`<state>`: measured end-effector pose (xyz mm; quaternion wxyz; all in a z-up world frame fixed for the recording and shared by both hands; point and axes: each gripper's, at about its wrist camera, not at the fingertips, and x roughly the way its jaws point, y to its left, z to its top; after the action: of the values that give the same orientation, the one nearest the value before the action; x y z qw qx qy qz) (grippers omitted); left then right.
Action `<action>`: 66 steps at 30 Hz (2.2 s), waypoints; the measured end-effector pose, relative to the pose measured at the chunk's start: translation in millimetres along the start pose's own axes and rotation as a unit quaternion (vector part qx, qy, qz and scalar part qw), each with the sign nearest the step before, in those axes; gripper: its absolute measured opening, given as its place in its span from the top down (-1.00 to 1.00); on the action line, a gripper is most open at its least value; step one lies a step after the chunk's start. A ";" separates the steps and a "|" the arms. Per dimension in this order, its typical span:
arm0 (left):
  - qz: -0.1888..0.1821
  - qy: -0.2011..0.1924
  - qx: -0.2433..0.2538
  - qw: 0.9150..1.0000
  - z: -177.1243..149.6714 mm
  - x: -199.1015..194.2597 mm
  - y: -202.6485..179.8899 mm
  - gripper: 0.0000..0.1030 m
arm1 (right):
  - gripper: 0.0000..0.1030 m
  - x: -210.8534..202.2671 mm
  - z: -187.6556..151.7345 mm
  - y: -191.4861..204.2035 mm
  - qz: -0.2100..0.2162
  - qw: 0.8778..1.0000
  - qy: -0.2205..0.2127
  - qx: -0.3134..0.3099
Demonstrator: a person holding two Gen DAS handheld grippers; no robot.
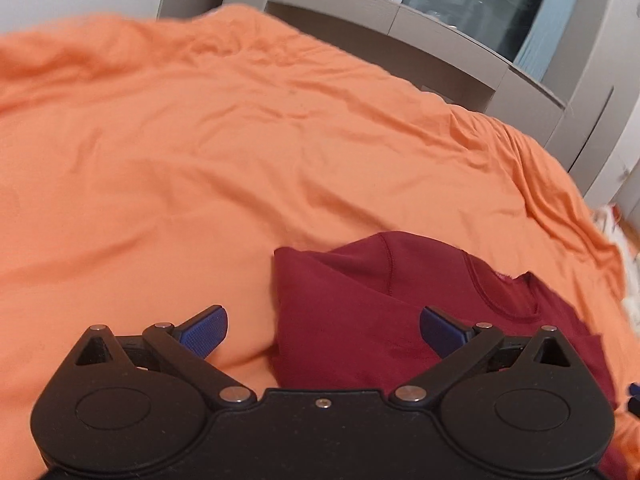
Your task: Fold small clothes
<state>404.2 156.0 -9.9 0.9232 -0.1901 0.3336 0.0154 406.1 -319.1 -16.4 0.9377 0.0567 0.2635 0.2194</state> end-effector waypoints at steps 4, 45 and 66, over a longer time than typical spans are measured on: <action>-0.014 0.022 -0.017 1.000 -1.2 13.6 11.1 -0.99 | -0.94 32.9 11.8 12.4 0.033 0.999 0.022 -0.008; 0.059 0.112 0.038 0.991 -9.3 29.7 -5.0 0.23 | 0.35 74.9 -8.6 22.4 0.002 0.996 0.094 0.006; 0.028 -0.019 0.128 0.991 -58.3 -86.1 -48.9 -0.99 | -1.00 -71.4 -34.7 77.3 -0.023 0.994 0.020 -0.104</action>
<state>309.3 98.0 19.2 0.9455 -0.0611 0.3199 0.0017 304.0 -281.6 4.6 0.9378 -0.0521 0.2594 0.2248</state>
